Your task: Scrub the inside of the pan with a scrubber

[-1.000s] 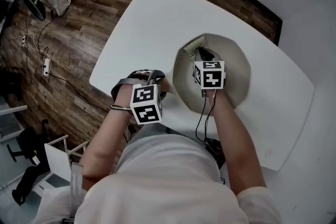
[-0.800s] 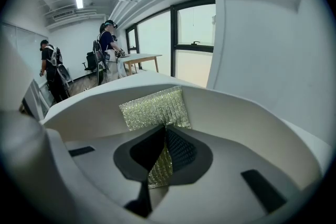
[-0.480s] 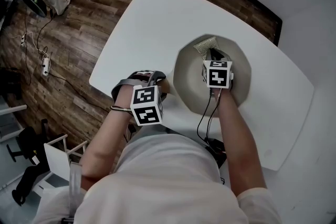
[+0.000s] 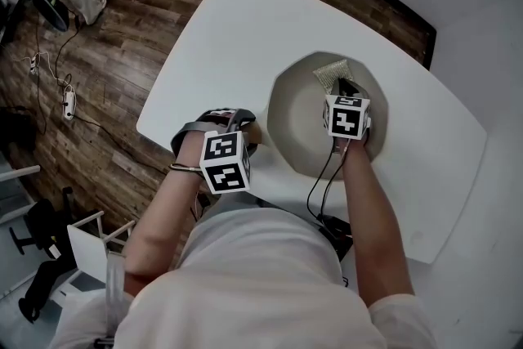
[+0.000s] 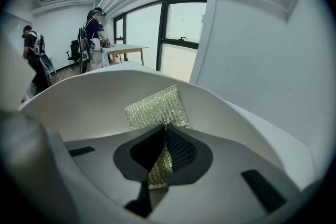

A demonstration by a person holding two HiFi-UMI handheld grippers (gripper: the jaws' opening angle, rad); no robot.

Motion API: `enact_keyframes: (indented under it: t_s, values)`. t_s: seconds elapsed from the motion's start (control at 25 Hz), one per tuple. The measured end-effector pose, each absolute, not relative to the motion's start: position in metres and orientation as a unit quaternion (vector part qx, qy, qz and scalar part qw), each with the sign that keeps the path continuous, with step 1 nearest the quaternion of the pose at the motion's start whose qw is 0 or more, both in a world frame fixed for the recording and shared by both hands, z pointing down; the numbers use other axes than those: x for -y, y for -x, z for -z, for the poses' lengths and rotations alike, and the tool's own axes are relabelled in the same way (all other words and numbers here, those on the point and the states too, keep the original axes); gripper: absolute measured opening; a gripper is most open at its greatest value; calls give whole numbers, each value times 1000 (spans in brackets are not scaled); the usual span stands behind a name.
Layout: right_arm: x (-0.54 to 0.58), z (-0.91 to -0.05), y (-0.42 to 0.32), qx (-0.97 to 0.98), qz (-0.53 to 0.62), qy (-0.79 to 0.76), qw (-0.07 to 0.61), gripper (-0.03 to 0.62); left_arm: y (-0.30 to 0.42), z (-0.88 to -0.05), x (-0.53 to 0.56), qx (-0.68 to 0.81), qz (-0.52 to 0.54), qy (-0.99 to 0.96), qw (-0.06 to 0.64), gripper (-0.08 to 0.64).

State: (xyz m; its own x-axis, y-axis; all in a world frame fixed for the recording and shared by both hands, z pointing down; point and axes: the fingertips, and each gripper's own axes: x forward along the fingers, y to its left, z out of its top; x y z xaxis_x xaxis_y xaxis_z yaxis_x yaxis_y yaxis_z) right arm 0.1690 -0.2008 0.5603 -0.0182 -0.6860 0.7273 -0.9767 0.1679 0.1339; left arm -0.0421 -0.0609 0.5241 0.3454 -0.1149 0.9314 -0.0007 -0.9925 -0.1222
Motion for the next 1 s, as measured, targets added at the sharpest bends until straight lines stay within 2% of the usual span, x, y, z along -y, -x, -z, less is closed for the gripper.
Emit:
enact_keyframes:
  t_s: [0.36,0.64,1.0]
  values:
    - [184,-558,-187,654,-194,-609,404,28,42,-524,60,-38,570,819,49,249]
    - [175,-563,-192,631,-152,-581,492,28,43,-524,58,-38,569,820,49,249]
    - [165,-566,-204,616,-144,-548,547,28,40,-524,62,-39,567,821,48,249]
